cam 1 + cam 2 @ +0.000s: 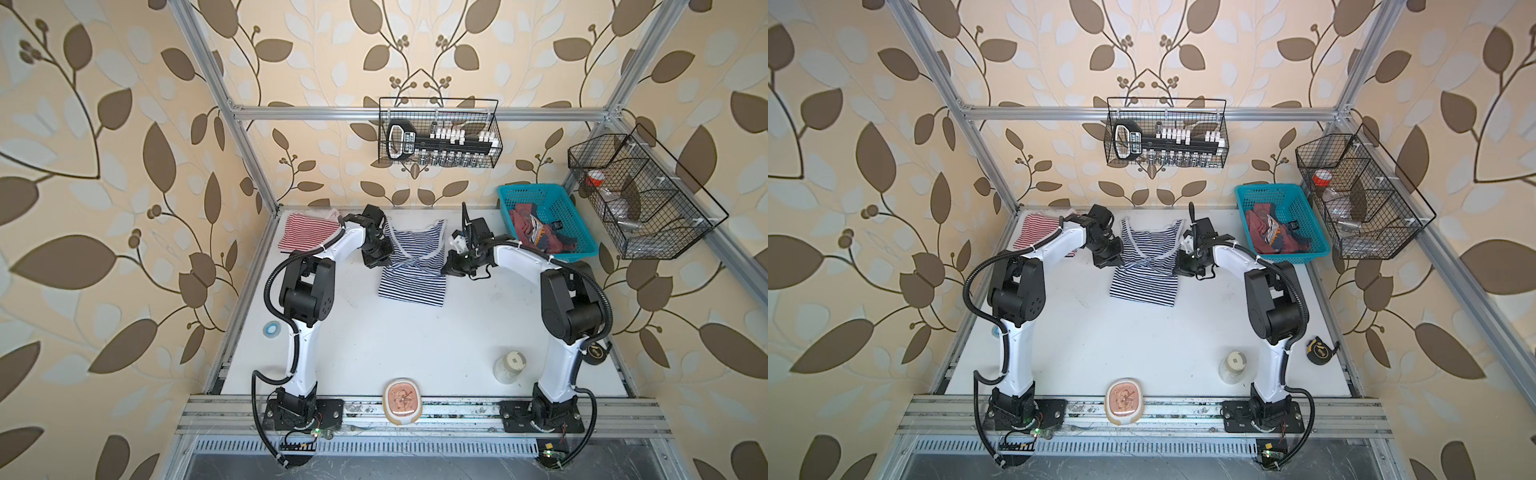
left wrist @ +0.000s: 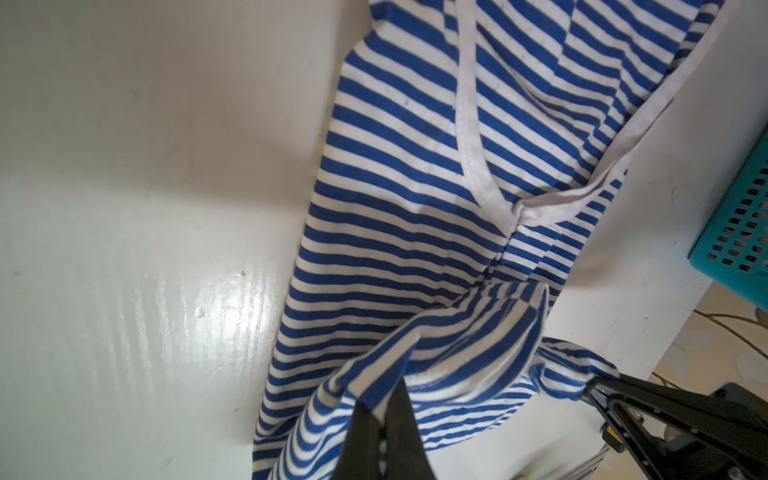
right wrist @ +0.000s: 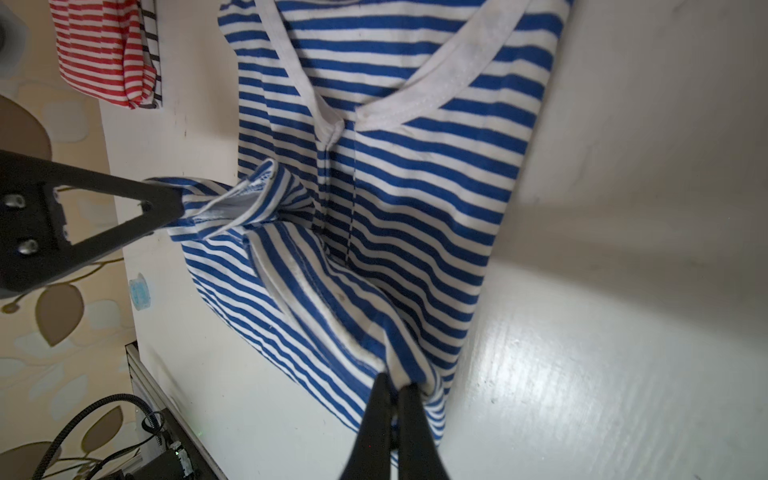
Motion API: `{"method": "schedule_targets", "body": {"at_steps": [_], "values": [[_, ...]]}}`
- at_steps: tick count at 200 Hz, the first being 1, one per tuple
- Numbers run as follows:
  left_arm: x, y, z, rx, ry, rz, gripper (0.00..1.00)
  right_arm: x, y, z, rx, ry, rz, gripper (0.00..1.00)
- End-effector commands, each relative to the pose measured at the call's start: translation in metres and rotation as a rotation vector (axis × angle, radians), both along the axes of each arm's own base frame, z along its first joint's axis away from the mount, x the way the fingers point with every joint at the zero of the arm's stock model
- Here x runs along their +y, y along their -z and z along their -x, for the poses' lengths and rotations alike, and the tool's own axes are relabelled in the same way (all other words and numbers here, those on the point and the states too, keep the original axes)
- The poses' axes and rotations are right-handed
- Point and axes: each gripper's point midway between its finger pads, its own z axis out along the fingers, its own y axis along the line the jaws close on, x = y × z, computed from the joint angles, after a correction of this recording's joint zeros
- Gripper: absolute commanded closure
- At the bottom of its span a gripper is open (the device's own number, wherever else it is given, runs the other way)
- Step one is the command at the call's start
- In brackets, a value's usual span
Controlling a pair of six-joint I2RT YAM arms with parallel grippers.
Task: Fold and stack the tank tops
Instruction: 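Lay the hem down near the straps and open both grippers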
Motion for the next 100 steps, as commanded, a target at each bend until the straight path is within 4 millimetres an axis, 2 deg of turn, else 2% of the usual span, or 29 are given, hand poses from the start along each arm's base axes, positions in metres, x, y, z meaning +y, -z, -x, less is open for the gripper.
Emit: {"method": "schedule_targets", "body": {"at_steps": [1,26,54,77,100], "values": [[0.002,-0.008,-0.006,-0.011,0.015,0.011,1.0,0.002,0.001,-0.008,0.006,-0.004,-0.015,1.0],[0.003,-0.003,-0.009,-0.001,0.01,0.014,1.0,0.002,0.008,-0.011,0.024,-0.003,-0.016,1.0],[0.004,0.0,-0.014,0.006,-0.002,0.029,0.79,0.001,0.017,-0.012,0.043,0.002,-0.016,1.0],[0.002,-0.004,-0.016,0.002,-0.011,0.054,0.58,0.001,0.019,-0.013,0.048,0.005,-0.018,0.8],[-0.001,-0.01,-0.016,-0.007,-0.013,0.076,0.54,0.001,0.015,-0.012,0.04,0.012,-0.025,0.72]]}}
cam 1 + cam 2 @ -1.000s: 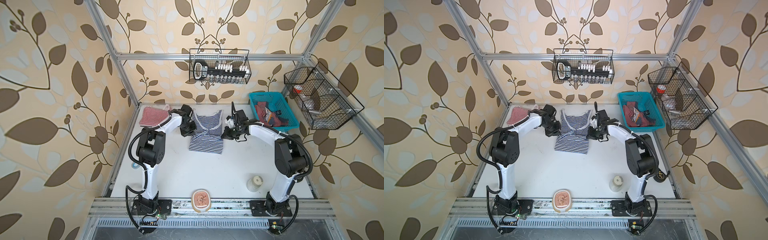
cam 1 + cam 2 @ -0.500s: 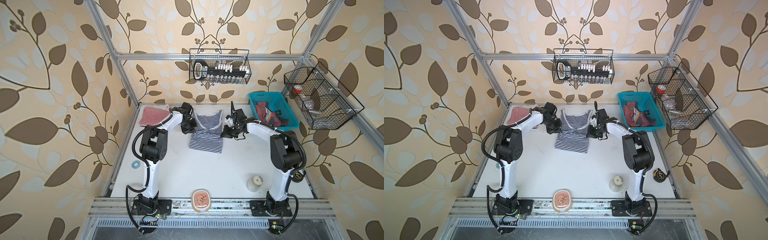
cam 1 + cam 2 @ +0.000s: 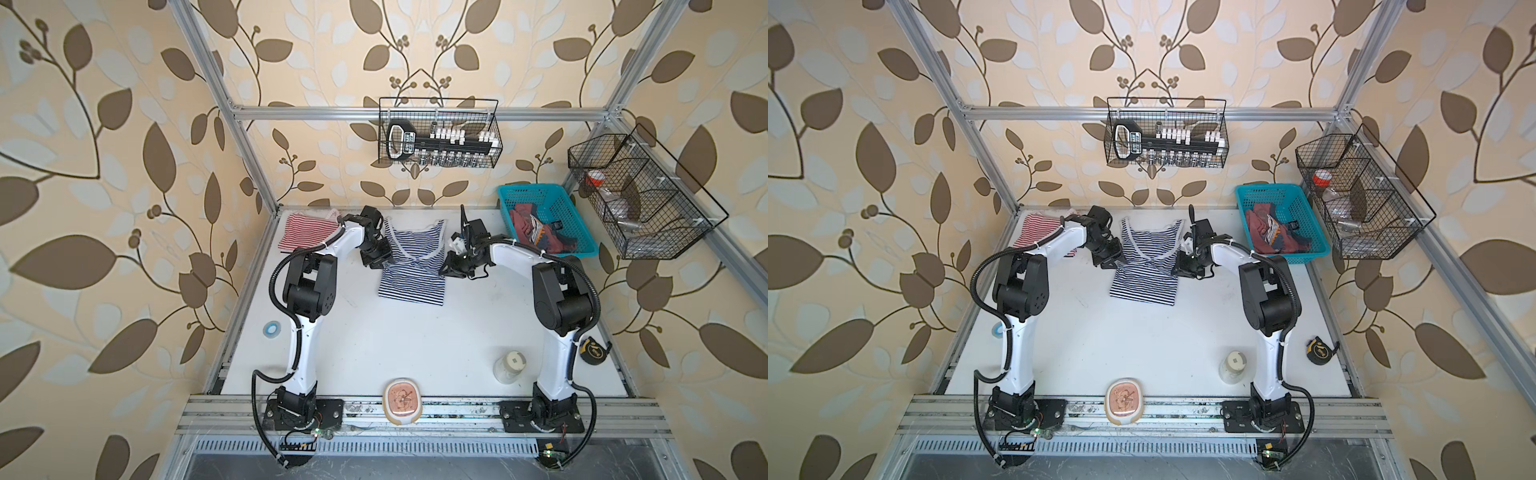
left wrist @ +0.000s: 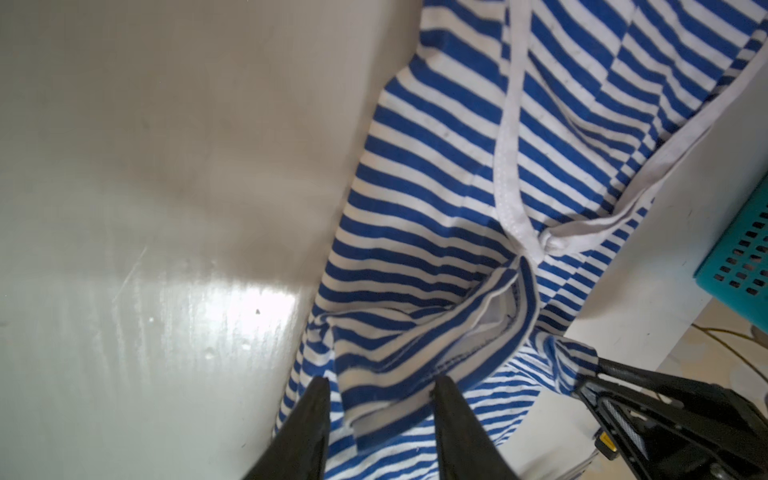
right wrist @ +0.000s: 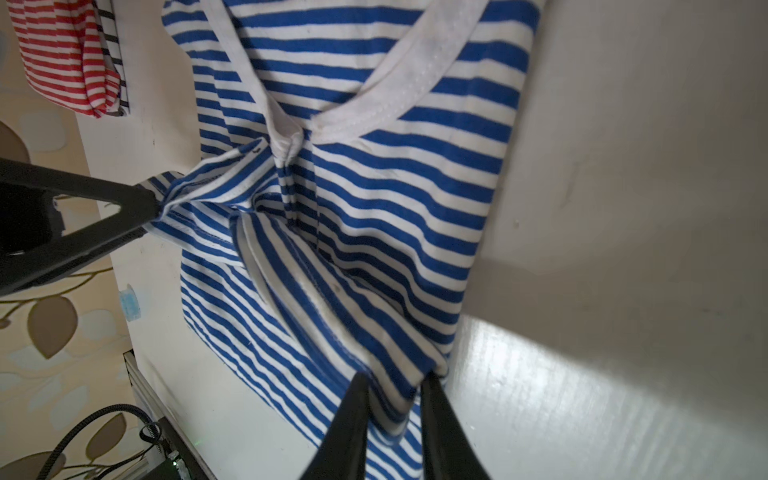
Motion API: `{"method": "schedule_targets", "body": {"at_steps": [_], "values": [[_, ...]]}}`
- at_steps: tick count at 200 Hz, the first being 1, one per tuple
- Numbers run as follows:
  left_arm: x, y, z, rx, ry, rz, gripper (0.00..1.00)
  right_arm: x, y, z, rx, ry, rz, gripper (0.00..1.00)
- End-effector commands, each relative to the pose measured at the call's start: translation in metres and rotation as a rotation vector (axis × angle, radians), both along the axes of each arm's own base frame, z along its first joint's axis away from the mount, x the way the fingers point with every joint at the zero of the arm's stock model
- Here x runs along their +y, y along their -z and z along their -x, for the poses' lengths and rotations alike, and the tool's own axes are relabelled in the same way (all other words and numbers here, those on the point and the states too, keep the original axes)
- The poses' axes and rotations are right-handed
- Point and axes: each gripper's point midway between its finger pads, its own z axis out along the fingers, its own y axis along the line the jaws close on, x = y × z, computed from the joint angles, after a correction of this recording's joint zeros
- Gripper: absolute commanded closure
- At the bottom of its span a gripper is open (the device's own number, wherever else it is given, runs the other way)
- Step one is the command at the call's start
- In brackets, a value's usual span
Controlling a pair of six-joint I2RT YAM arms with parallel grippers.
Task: Fold and stack the tank tops
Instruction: 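Lay the hem down near the straps and open both grippers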
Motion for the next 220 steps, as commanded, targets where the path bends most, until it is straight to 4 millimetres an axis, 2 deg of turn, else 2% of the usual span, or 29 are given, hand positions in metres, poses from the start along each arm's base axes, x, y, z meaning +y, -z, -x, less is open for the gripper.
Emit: {"method": "schedule_targets", "body": {"at_steps": [1,53,120,152,181,220], "values": [[-0.004,-0.026,-0.009,-0.047,0.0,0.056,0.54,0.004,-0.009,-0.006,-0.017,-0.005,-0.022,0.72],[-0.007,-0.035,-0.012,-0.065,-0.016,0.087,0.52,0.006,-0.016,-0.01,-0.035,0.002,-0.043,0.68],[-0.007,-0.041,-0.032,-0.065,-0.067,0.181,0.51,0.006,-0.019,-0.025,-0.037,0.04,-0.082,0.66],[-0.003,-0.037,-0.043,-0.063,-0.098,0.2,0.51,0.001,-0.017,-0.034,-0.035,0.064,-0.099,0.66],[0.003,-0.025,-0.053,-0.045,-0.129,0.213,0.51,-0.004,-0.009,-0.043,-0.022,0.088,-0.108,0.66],[0.019,-0.017,-0.071,-0.05,-0.185,0.222,0.51,-0.017,-0.008,-0.052,-0.027,0.131,-0.122,0.67]]}}
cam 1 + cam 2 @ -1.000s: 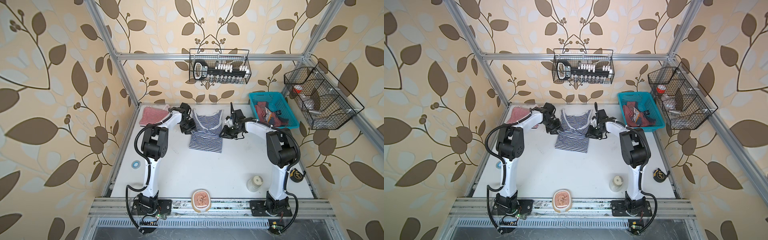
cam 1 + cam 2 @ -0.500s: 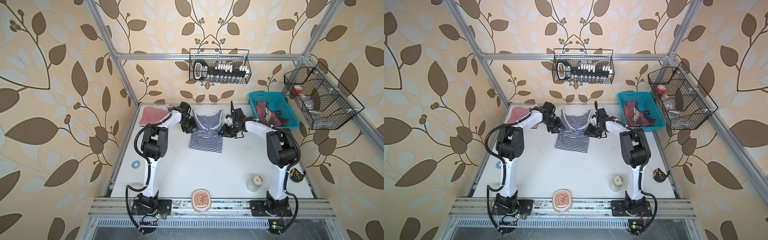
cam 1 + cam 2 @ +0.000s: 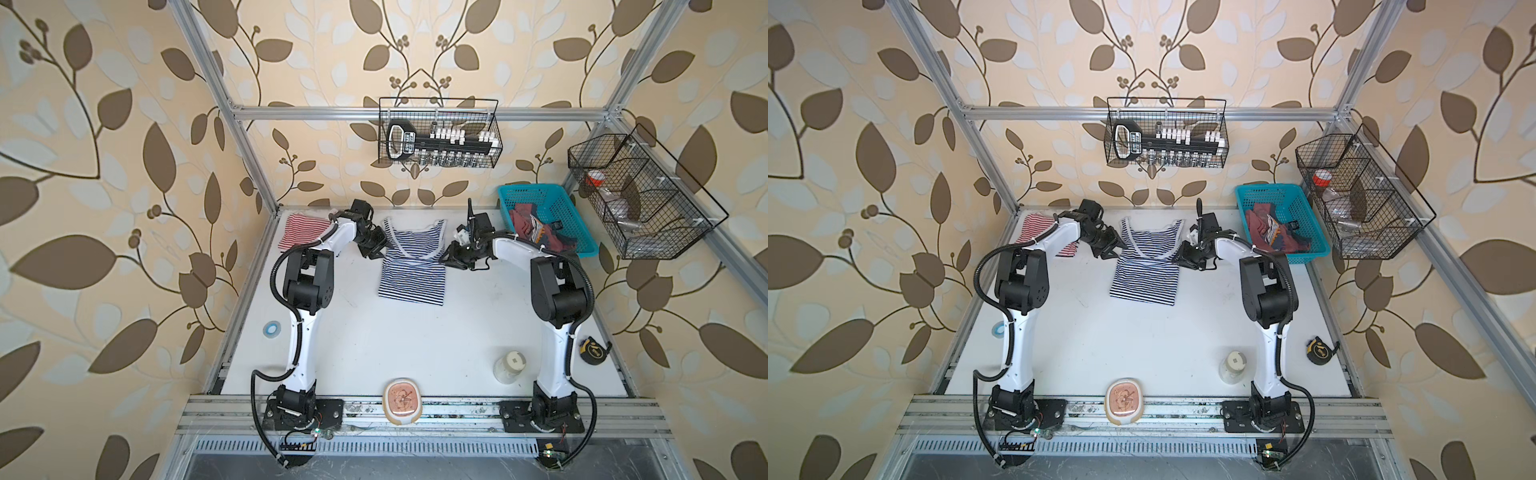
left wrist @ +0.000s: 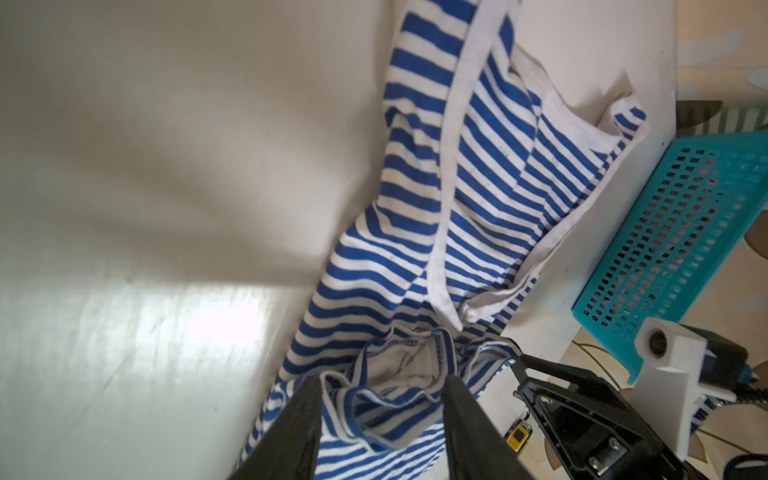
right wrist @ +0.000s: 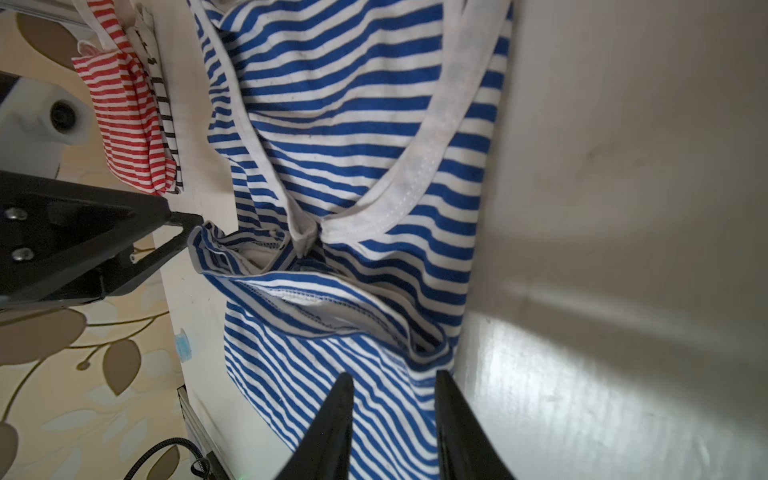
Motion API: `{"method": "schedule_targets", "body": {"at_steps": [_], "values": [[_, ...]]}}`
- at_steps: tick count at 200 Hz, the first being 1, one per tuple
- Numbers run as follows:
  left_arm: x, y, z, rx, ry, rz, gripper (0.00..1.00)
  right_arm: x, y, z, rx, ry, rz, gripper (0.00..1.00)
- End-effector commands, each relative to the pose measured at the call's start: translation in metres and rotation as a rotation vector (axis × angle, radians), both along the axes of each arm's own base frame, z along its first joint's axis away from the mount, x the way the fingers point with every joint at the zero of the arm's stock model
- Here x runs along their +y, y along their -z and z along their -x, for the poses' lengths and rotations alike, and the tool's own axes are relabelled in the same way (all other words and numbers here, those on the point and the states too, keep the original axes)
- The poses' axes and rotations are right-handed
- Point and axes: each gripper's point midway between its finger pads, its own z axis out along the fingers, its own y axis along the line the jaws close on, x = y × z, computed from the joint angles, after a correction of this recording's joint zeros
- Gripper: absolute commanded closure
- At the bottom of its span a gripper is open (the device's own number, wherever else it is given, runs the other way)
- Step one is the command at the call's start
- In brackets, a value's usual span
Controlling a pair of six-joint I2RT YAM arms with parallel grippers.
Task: Fold and stack the tank tops
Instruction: 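Lay the hem down near the straps and open both grippers, then move both grippers to the folded edge nearest the robot and grasp it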
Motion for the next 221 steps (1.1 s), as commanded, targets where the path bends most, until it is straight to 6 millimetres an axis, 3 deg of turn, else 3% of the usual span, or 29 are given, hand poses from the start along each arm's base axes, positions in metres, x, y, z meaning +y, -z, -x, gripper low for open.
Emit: {"method": "schedule_targets", "body": {"at_steps": [1,23,41,73,85,114,142,178,221], "values": [[0.008,-0.014,-0.018,-0.035,-0.038,0.033,0.51,-0.005,-0.006,-0.009,-0.017,0.025,-0.027,0.67],[0.022,-0.024,-0.025,-0.056,-0.063,0.012,0.51,-0.013,-0.017,-0.005,-0.046,0.045,-0.018,0.67],[0.037,-0.041,-0.018,-0.088,-0.057,-0.074,0.5,-0.02,-0.023,0.008,-0.061,0.052,0.012,0.66],[0.063,-0.067,0.023,-0.112,-0.026,-0.235,0.48,-0.025,-0.034,0.044,-0.085,0.039,0.029,0.62],[0.068,-0.068,0.045,-0.102,-0.01,-0.271,0.48,-0.024,-0.026,0.068,-0.065,0.01,0.051,0.59],[0.068,-0.054,0.101,-0.046,0.05,-0.312,0.48,-0.013,-0.015,0.111,-0.032,-0.06,0.077,0.57],[0.056,-0.039,0.134,-0.012,0.122,-0.325,0.48,0.003,-0.001,0.142,0.003,-0.128,0.096,0.56],[0.034,-0.015,0.15,0.004,0.146,-0.262,0.48,0.014,0.019,0.157,0.044,-0.139,0.095,0.55],[0.022,0.004,0.149,0.014,0.133,-0.229,0.47,0.02,0.031,0.159,0.058,-0.118,0.108,0.55]]}}
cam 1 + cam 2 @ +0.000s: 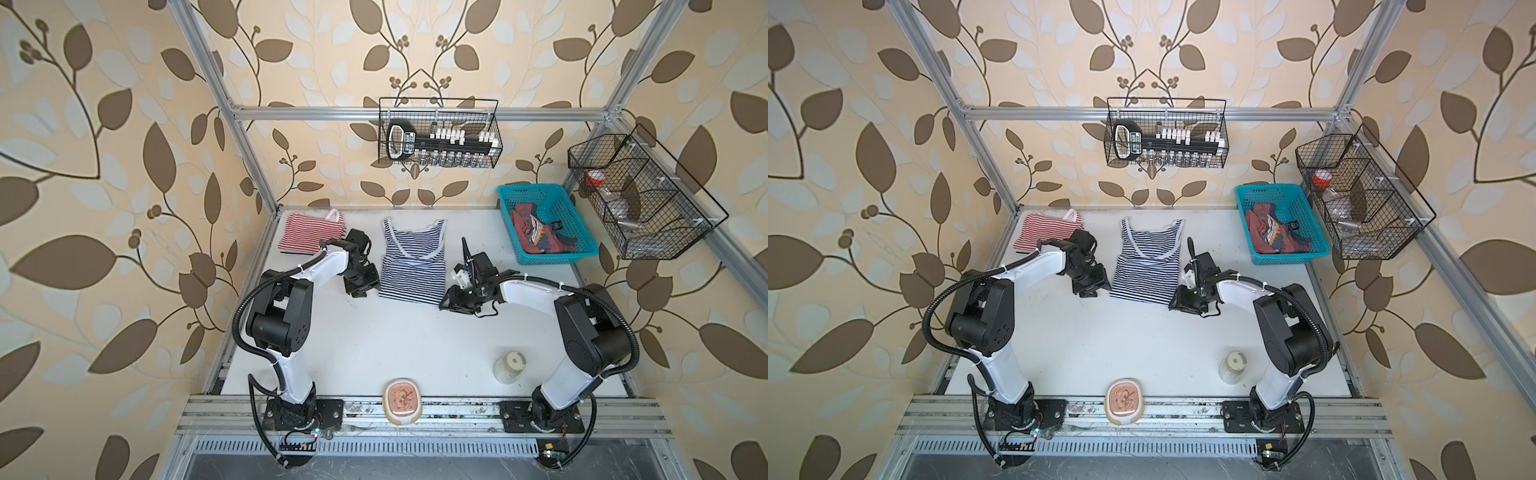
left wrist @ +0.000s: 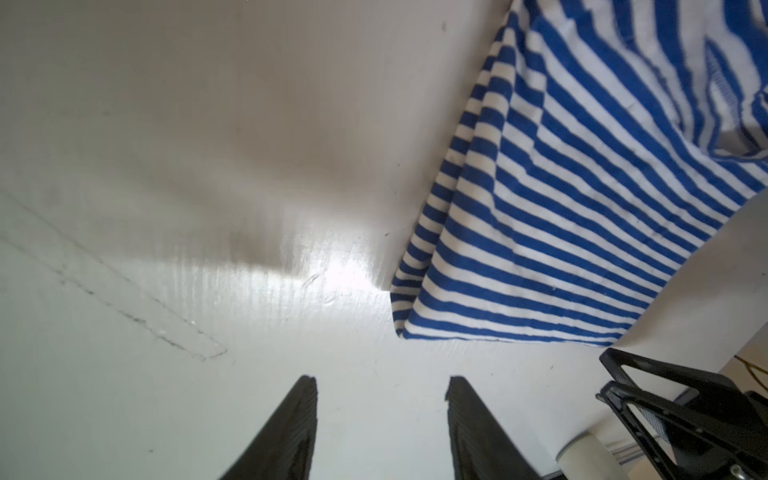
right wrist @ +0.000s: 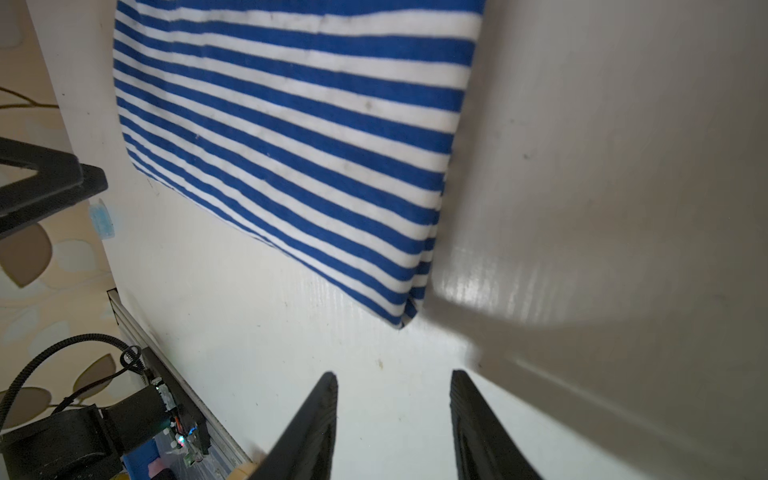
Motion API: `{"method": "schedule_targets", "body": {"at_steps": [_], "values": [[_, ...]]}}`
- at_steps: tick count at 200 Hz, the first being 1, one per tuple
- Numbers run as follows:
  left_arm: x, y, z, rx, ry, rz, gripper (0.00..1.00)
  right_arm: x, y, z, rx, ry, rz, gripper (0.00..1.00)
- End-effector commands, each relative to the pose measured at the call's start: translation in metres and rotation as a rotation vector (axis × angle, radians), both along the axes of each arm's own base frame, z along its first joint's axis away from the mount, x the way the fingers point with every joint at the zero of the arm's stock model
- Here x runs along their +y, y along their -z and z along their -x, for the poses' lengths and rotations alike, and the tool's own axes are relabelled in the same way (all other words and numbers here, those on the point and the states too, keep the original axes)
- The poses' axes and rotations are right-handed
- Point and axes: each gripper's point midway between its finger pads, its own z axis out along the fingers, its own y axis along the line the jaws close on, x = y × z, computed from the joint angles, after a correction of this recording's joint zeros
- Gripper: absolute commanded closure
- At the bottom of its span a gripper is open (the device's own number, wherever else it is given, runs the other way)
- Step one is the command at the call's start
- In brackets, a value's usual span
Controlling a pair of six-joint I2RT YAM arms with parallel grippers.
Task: Fold and stack the tank tops
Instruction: 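Move both grippers to the folded edge nearest the robot and grasp it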
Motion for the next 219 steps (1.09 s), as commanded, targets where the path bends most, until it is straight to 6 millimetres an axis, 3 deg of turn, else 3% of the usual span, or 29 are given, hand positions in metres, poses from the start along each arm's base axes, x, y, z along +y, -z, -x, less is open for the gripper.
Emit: {"method": "schedule_targets", "body": {"at_steps": [1,82,141,219], "values": [[-0.01,0.0,-0.011,-0.036,-0.018,0.052,0.47,0.001,0.011,-0.002,0.004,0.025,0.015,0.55],[-0.013,0.029,-0.011,0.019,-0.033,0.056,0.47,0.004,0.023,-0.014,0.018,0.083,0.006,0.55],[-0.02,0.033,-0.009,0.03,-0.029,0.076,0.48,0.004,0.032,-0.015,0.036,0.096,0.01,0.64],[-0.032,0.032,-0.007,0.038,-0.018,0.11,0.5,0.001,0.036,-0.014,0.043,0.108,0.02,0.65]]}}
